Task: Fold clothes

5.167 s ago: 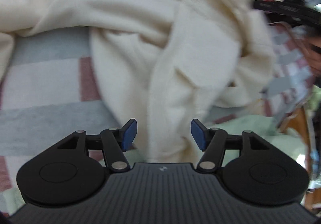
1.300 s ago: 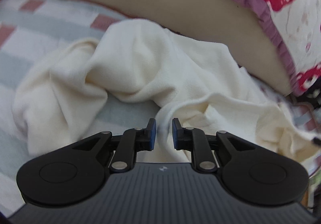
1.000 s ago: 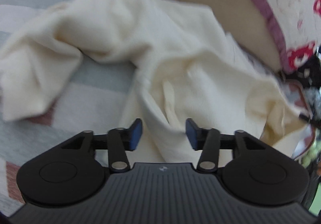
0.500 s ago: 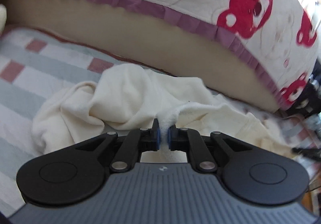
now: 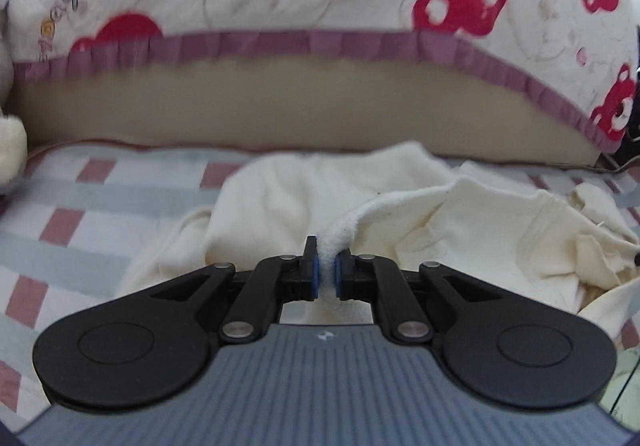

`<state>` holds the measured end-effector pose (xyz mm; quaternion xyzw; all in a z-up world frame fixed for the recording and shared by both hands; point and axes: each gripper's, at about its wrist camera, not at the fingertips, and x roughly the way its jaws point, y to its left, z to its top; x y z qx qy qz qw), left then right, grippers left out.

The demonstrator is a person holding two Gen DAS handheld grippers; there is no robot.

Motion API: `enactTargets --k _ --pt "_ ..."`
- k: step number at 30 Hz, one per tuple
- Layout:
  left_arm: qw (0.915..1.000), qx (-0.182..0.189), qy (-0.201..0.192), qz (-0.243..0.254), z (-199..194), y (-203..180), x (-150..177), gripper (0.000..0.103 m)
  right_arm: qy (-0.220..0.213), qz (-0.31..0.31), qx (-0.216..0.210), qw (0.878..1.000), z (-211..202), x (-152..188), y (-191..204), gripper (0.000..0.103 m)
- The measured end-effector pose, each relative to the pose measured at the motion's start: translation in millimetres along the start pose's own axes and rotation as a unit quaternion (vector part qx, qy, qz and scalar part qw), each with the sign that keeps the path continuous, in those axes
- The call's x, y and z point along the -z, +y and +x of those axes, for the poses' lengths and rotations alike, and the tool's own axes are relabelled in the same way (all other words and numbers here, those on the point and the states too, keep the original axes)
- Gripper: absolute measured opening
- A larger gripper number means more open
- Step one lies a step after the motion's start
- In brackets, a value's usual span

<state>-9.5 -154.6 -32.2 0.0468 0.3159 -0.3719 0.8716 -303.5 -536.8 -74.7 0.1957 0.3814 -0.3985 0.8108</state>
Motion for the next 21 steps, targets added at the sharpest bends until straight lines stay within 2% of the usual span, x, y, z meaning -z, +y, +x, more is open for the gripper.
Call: enactTargets --k 6,11,14,16,18,19,21 --pt "0.9975 0.026 -0.032 -0.057 -72.9 10.2 8.0 0.007 -0.113 0.041 -0.025 0.992 -118.9 -20.2 -37.0 0.003" --pt "0.9918 0.049 -0.057 -0.104 -137.2 19.9 18.4 0.007 -0.143 0.070 -0.077 0.984 -209.2 -4.3 -76.2 0.003" --pt "0.9894 0.054 -0.059 -0.121 -185.4 21.5 40.2 0.007 -0.130 0.066 -0.088 0.985 -234.6 26.7 -95.2 0.003" --pt "0.9945 0.016 -0.037 -0.096 -210.9 11.5 61.2 0.007 -0.102 0.063 -0.087 0.989 -235.5 56.8 -102.7 0.003" --pt "0.9983 -0.029 0.013 -0.049 -223.0 -0.2 87.4 0.007 -0.057 0.075 -0.092 0.991 -228.3 95.9 -106.7 0.003" --pt "0.9968 -0.038 0.053 -0.047 -217.3 -0.8 100.9 0.007 -0.033 0.078 -0.094 0.992 -219.9 116.9 -107.1 0.003" --pt "0.9876 -0.048 0.138 -0.057 -200.9 1.2 127.3 0.008 0.032 0.070 -0.072 0.994 -189.5 152.3 -105.8 0.003"
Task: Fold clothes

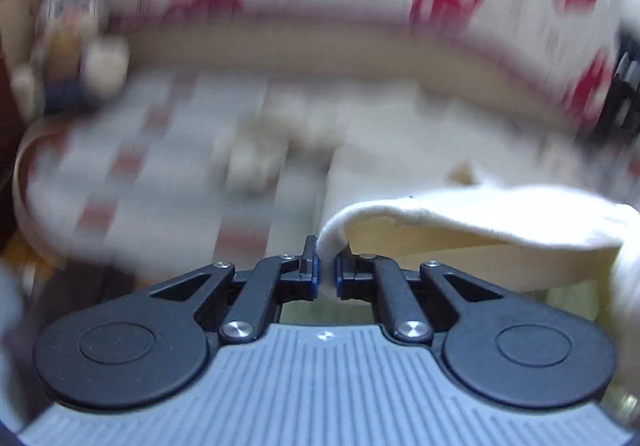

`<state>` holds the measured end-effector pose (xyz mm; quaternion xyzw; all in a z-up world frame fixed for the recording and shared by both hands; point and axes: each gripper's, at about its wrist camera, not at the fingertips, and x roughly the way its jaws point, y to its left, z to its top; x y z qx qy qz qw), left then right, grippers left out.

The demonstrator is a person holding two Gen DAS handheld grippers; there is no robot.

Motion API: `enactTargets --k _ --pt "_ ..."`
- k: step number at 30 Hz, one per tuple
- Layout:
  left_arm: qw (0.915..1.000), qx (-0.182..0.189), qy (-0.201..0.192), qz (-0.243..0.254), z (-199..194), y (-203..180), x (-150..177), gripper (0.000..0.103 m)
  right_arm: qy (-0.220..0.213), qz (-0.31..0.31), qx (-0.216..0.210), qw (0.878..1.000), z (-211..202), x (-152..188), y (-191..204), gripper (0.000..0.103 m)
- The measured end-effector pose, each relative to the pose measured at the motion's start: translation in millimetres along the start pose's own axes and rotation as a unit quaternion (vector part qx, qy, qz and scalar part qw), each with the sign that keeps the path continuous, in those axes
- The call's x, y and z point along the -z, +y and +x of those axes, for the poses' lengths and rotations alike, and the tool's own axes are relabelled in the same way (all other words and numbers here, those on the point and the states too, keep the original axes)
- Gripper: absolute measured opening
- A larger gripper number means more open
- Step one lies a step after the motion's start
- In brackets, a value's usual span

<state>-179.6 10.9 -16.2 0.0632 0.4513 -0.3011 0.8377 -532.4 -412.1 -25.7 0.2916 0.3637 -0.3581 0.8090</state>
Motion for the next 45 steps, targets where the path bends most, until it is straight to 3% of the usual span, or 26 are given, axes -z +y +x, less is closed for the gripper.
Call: enactTargets --k 1,4,6,8,10,11,14,17,20,22,23,25,28,31,33,37,40,45 --pt "0.9994 0.010 0.027 -0.019 8.8 4.3 7.6 0.008 0.026 -0.003 0.011 1.000 14.1 9.5 -2.7 0.003" --pt "0.9990 0.017 0.037 -0.020 10.8 3.9 11.3 0.010 0.069 -0.011 0.025 0.997 40.7 16.3 -5.4 0.005" --pt "0.9996 -0.004 0.028 0.007 1.7 -1.9 7.6 0.013 0.095 -0.019 0.031 0.995 53.7 17.1 -5.9 0.021" --pt "0.9993 -0.013 0.026 0.023 -10.1 -3.0 4.3 0.020 0.124 -0.026 0.034 0.991 45.5 5.8 -0.6 0.057" --pt "0.9993 -0.015 0.021 0.027 -22.3 -0.7 -0.1 0.052 0.136 -0.012 0.033 0.990 28.3 -4.1 4.5 0.058" --pt "0.9996 -0.011 0.016 0.018 -28.8 2.8 -3.3 0.056 0.132 -0.004 0.022 0.991 17.7 -10.2 6.6 0.058" --pt "0.9999 0.006 -0.015 0.001 -44.3 6.7 -20.2 0.056 0.102 0.022 -0.073 0.992 -12.0 -41.2 16.3 0.058" --pt "0.9980 0.026 -0.057 -0.008 -57.0 5.8 -42.5 0.060 0.077 0.032 -0.171 0.982 -25.0 -78.2 39.6 0.058" --pt "0.9950 0.031 -0.095 -0.006 -63.7 1.6 -70.7 0.060 0.071 0.032 -0.264 0.962 -21.4 -122.7 73.0 0.058" --pt "0.9908 0.042 -0.129 0.005 -68.7 -1.7 -91.3 0.060 0.092 0.035 -0.322 0.942 -9.5 -151.7 100.4 0.058" --pt "0.9911 0.040 -0.127 0.008 -58.6 -1.7 -102.6 0.062 0.102 0.024 -0.347 0.932 -1.1 -165.7 117.8 0.059" --pt "0.9933 0.031 -0.110 0.013 -29.8 -0.7 -125.6 0.087 0.122 -0.024 -0.371 0.920 21.8 -184.6 156.4 0.066" --pt "0.9960 0.018 -0.085 0.021 13.4 0.9 -160.2 0.087 0.173 -0.078 -0.335 0.923 77.3 -222.9 216.1 0.066" --pt "0.9978 0.005 -0.060 0.029 56.6 2.4 -194.8 0.087 0.257 -0.059 -0.314 0.912 143.7 -261.0 263.5 0.066" --pt "0.9985 -0.004 -0.043 0.035 85.3 3.5 -217.9 0.086 0.279 -0.077 -0.279 0.915 180.2 -285.4 298.7 0.066" --pt "0.9986 -0.036 -0.007 0.038 159.9 -7.9 -249.9 0.086 0.267 -0.204 -0.176 0.925 245.2 -301.0 359.5 0.066" --pt "0.9992 -0.034 0.013 0.015 206.6 -4.8 -258.9 0.084 0.242 -0.248 -0.141 0.928 297.3 -299.1 375.2 0.066" --pt "0.9994 -0.031 -0.008 0.015 259.6 -11.3 -267.7 0.083 0.200 -0.257 -0.119 0.938 364.6 -298.1 354.6 0.065"
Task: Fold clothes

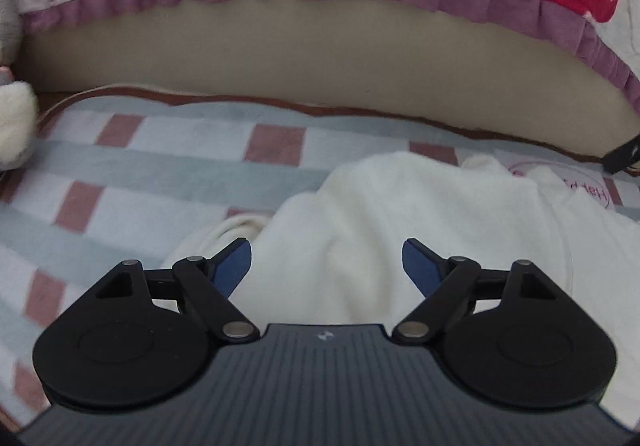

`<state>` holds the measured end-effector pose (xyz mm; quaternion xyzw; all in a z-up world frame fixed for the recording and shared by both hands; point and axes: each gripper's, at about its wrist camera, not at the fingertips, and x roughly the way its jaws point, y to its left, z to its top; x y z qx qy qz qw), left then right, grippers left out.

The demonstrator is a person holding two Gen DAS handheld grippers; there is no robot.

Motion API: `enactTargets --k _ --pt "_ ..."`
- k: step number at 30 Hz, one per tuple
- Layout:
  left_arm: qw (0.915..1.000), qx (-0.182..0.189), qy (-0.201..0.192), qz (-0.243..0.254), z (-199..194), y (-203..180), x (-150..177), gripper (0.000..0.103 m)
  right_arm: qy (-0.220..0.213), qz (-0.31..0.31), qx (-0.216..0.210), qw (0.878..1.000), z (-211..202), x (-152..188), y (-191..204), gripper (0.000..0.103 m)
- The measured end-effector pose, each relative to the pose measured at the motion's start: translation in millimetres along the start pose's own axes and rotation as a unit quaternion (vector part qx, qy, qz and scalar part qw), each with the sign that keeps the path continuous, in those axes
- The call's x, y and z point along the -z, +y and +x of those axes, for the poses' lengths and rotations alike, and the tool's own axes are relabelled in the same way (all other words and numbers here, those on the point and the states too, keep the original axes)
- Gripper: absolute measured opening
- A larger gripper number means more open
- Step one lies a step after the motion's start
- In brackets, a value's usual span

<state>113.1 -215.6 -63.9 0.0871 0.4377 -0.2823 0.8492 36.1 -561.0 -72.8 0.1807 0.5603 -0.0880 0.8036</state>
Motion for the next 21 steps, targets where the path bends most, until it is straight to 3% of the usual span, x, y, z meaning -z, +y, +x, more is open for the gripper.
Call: enactTargets --k 4,6,12,16,18,19,20,21 --pt "0.9996 0.025 -0.010 0.004 36.2 -8.4 -3.2 0.083 -0.012 0.005 0.033 0.999 17.1 -3.4 -40.9 0.063" --pt "0.9993 0.008 -0.024 0.028 47.2 -14.0 3.3 0.083 -0.020 0.006 0.031 0.999 20.1 -4.7 -59.8 0.063" --pt "0.9988 -0.016 -0.019 0.041 64.5 -14.6 18.4 0.083 -0.001 0.064 -0.047 0.997 53.5 -2.9 -104.3 0.065" --pt "0.9989 -0.020 -0.010 0.041 71.9 -14.5 23.7 0.086 0.002 0.099 -0.049 0.994 86.1 6.5 -107.9 0.066" --pt "0.9989 -0.022 -0.006 0.041 75.6 -14.5 26.4 0.086 -0.010 0.099 -0.037 0.994 97.0 11.8 -107.8 0.071" --pt "0.9989 -0.023 -0.004 0.040 77.5 -14.5 27.8 0.087 -0.017 0.103 -0.029 0.994 102.1 16.1 -108.1 0.083" --pt "0.9989 -0.024 -0.001 0.040 79.3 -14.5 29.1 0.088 -0.024 0.113 -0.018 0.993 107.3 22.2 -108.7 0.088" --pt "0.9985 -0.026 -0.001 0.047 80.6 -17.4 31.3 0.088 -0.036 0.118 -0.013 0.992 110.0 29.1 -108.2 0.088"
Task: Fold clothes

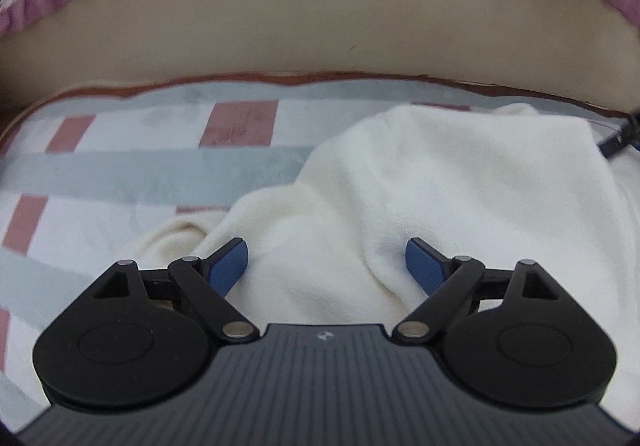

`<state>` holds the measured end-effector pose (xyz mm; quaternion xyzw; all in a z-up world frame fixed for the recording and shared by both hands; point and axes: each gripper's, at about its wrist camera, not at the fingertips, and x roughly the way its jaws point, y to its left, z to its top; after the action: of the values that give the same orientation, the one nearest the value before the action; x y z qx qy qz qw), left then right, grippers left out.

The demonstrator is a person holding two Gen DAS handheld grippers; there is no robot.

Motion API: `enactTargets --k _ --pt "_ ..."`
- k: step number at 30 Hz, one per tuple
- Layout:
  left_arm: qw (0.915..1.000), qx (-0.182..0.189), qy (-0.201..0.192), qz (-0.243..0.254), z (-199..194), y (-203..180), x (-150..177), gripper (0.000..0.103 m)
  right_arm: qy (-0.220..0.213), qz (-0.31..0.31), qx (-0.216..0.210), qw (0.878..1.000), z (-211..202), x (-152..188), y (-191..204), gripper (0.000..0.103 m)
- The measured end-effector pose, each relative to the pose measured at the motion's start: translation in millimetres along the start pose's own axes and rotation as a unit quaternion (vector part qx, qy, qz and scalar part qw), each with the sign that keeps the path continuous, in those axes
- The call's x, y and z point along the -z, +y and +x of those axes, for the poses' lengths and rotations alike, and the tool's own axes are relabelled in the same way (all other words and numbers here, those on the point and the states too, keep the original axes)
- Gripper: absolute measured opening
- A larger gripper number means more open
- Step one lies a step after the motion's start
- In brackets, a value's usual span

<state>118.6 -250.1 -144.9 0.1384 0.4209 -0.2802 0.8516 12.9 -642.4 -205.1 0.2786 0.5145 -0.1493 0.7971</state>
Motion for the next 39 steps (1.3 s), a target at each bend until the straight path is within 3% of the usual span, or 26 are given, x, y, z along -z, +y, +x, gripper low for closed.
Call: enactTargets --k 1,2,3,4,5,7,10,15,18,22,24,26,28,31,34,36,39 --pt "1.0000 -0.002 0.000 0.009 0.9 -4.2 2.1 0.088 -0.016 -0.002 -0.005 1.000 -1.0 8.1 0.0 0.087" --pt "0.9998 -0.004 0.000 0.018 1.8 -8.3 4.3 0.088 -0.034 -0.011 -0.008 0.999 -4.7 15.8 2.3 0.063" --pt "0.9996 -0.007 0.000 0.028 2.7 -12.5 6.4 0.081 -0.052 -0.029 -0.011 0.998 -12.0 23.0 7.5 0.046" --pt "0.9993 -0.007 -0.006 0.036 0.3 -15.2 8.3 0.041 -0.071 -0.048 -0.013 0.996 -19.4 30.3 12.7 0.037" --pt "0.9991 -0.005 -0.018 0.039 -5.2 -16.3 7.9 0.018 -0.086 -0.057 -0.009 0.995 -28.2 36.7 17.3 0.030" --pt "0.9978 -0.007 -0.051 0.041 -19.1 -17.7 4.6 0.002 -0.118 -0.022 -0.012 0.993 -56.2 48.7 17.7 0.026" --pt "0.9935 -0.013 -0.104 0.045 -38.9 -16.7 -3.0 0.002 -0.193 -0.026 0.012 0.981 -102.3 68.5 19.4 0.021" --pt "0.9923 -0.026 -0.115 0.038 -46.7 -11.6 -8.4 0.003 -0.290 -0.016 0.074 0.954 -155.0 79.6 14.1 0.019" --pt "0.9914 -0.034 -0.122 0.033 -51.4 -8.6 -11.7 0.003 -0.318 -0.017 0.145 0.937 -158.9 70.5 9.3 0.019" --pt "0.9908 -0.048 -0.123 0.030 -56.9 -2.6 -16.2 0.004 -0.284 -0.065 0.266 0.919 -112.5 53.8 2.1 0.020" --pt "0.9925 -0.052 -0.108 0.025 -61.5 7.7 -17.5 0.005 -0.252 -0.078 0.287 0.921 -87.2 51.6 -3.2 0.024" --pt "0.9946 -0.036 -0.097 0.010 -73.1 22.0 -13.5 0.012 -0.243 -0.062 0.300 0.920 -77.3 54.2 -4.0 0.038" --pt "0.9958 -0.020 -0.089 -0.005 -86.1 33.6 0.5 0.034 -0.240 -0.035 0.311 0.919 -81.1 57.5 -0.1 0.045" --pt "0.9969 -0.032 -0.071 -0.004 -97.7 46.8 24.7 0.047 -0.266 -0.033 0.278 0.923 -110.4 69.4 20.7 0.048" --pt "0.9976 -0.044 -0.049 -0.019 -98.7 61.9 38.3 0.049 -0.283 -0.070 0.218 0.931 -135.0 83.8 49.0 0.063" --pt "0.9977 -0.045 -0.041 -0.029 -97.6 69.0 40.4 0.047 -0.291 -0.099 0.175 0.935 -150.2 93.6 68.7 0.063" --pt "0.9981 -0.041 -0.041 -0.018 -98.8 68.8 37.7 0.049 -0.252 -0.117 0.064 0.959 -146.7 108.4 98.1 0.063"
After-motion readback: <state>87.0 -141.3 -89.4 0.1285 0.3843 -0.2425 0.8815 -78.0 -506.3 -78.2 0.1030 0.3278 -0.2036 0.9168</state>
